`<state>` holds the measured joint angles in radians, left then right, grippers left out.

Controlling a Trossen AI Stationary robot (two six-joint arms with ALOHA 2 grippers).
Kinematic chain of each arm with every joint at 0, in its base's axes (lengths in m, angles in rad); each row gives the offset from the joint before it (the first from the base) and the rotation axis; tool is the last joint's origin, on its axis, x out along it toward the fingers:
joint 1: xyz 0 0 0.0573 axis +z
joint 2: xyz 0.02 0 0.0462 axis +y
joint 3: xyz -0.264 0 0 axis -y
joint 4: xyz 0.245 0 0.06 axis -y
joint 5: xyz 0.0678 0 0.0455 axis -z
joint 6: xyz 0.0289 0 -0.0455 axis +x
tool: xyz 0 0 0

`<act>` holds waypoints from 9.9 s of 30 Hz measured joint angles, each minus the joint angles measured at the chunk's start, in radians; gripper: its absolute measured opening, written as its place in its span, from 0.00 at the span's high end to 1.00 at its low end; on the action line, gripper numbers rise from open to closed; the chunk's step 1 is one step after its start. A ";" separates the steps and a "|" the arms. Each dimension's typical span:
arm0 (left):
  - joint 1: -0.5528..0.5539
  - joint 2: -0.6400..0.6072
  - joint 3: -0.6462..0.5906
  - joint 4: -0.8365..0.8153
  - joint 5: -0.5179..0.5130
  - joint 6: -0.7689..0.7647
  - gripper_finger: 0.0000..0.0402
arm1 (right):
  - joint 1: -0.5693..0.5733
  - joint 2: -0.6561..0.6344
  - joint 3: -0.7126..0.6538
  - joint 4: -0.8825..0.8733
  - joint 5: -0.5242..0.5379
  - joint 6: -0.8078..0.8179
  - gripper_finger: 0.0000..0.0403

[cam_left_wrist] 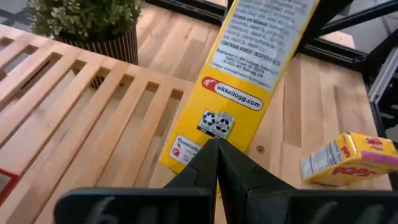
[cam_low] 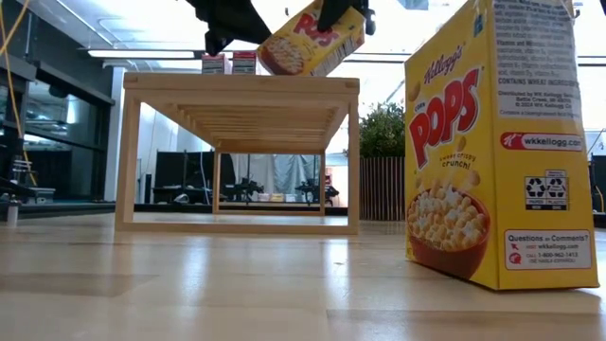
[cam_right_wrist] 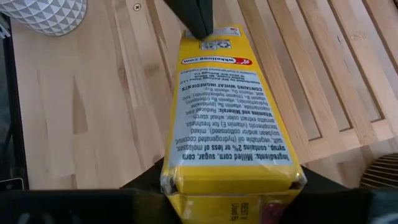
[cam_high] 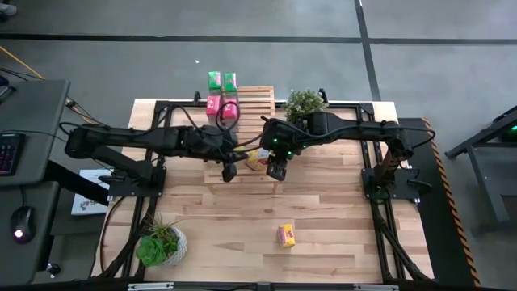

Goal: Stack cereal on shelf
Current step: Put the right yellow cereal box on the shelf

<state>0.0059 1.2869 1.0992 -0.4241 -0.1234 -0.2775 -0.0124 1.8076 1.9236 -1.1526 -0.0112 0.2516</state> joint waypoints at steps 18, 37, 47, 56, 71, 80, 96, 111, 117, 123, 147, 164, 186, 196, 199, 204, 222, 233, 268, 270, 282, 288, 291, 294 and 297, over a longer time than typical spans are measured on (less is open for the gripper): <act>0.000 0.007 -0.002 -0.090 -0.020 -0.009 1.00 | 0.002 0.005 -0.004 0.060 0.010 -0.025 0.43; 0.000 -0.105 -0.027 -0.234 -0.125 -0.060 1.00 | 0.000 -0.002 -0.002 0.024 0.026 -0.112 0.36; -0.012 -0.307 -0.038 -0.309 -0.256 -0.136 1.00 | 0.002 -0.065 -0.134 -0.116 0.007 -0.144 0.36; -0.097 -0.577 -0.283 0.052 -0.277 -0.217 1.00 | 0.018 -0.491 -0.767 0.595 -0.013 0.198 0.36; -0.102 -0.737 -0.482 0.371 -0.270 -0.314 1.00 | 0.025 -0.477 -0.992 1.209 0.148 0.013 0.36; -0.102 -0.736 -0.482 0.369 -0.267 -0.340 1.00 | 0.024 -0.375 -0.935 1.251 0.143 -0.030 0.36; -0.102 -0.746 -0.481 0.366 -0.267 -0.332 1.00 | 0.024 -0.295 -0.928 1.356 0.107 -0.051 0.36; -0.102 -0.980 -0.480 0.372 -0.310 -0.268 1.00 | 0.055 -0.295 -0.928 1.418 0.160 -0.005 0.59; -0.102 -0.996 -0.480 0.440 -0.312 -0.233 1.00 | 0.093 -0.277 -0.871 1.472 0.207 0.028 0.63; -0.102 -0.993 -0.442 0.471 -0.355 -0.155 1.00 | 0.205 -0.091 -0.539 1.316 0.471 -0.139 0.64; -0.102 -0.993 -0.362 0.473 -0.425 -0.117 1.00 | 0.213 0.588 0.373 0.770 1.168 0.262 0.64; -0.102 -0.993 -0.362 0.470 -0.410 -0.138 1.00 | 0.123 0.584 0.364 0.707 0.971 0.456 0.64; -0.102 -0.993 -0.362 0.460 -0.410 -0.138 1.00 | 0.117 0.584 0.364 0.688 0.897 0.370 0.52; -0.102 -0.993 -0.363 0.442 -0.410 -0.138 1.00 | 0.120 0.569 0.381 0.597 0.849 0.353 0.39; -0.102 -0.993 -0.363 0.442 -0.410 -0.138 1.00 | 0.121 0.553 0.381 0.550 0.845 0.355 0.39; -0.102 -0.993 -0.363 0.442 -0.410 -0.129 1.00 | 0.129 0.525 0.381 0.433 0.838 0.377 0.39; -0.102 -0.992 -0.363 0.335 -0.447 -0.172 1.00 | 0.190 0.430 0.381 -0.109 0.728 0.244 0.41; -0.102 -0.952 -0.362 0.216 -0.413 -0.263 1.00 | 0.195 0.238 0.121 -0.262 0.696 0.221 0.81; -0.244 -0.616 -0.367 -0.260 -0.583 -0.338 1.00 | 0.012 0.068 -0.329 0.970 0.355 0.238 1.00; -0.232 -0.616 -0.367 -0.259 -0.555 -0.321 1.00 | 0.012 0.084 -0.298 0.942 0.412 0.235 1.00; -0.210 -0.550 -0.367 -0.235 -0.498 -0.263 1.00 | -0.011 0.091 -0.288 0.965 0.462 0.240 1.00; -0.167 -0.496 -0.367 -0.228 -0.501 -0.268 1.00 | -0.028 0.091 -0.288 1.021 0.422 0.245 1.00; -0.150 -0.482 -0.367 -0.228 -0.502 -0.268 1.00 | -0.028 0.091 -0.288 1.035 0.418 0.245 1.00; -0.134 -0.479 -0.367 -0.228 -0.502 -0.268 1.00 | -0.027 0.091 -0.288 1.050 0.383 0.245 1.00; -0.113 -0.479 -0.367 -0.229 -0.504 -0.268 1.00 | -0.027 0.099 -0.288 1.062 0.373 0.245 1.00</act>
<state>-0.1073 0.8078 0.7319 -0.6529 -0.6272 -0.5457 -0.0399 1.9067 1.6360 -0.0904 0.3622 0.4968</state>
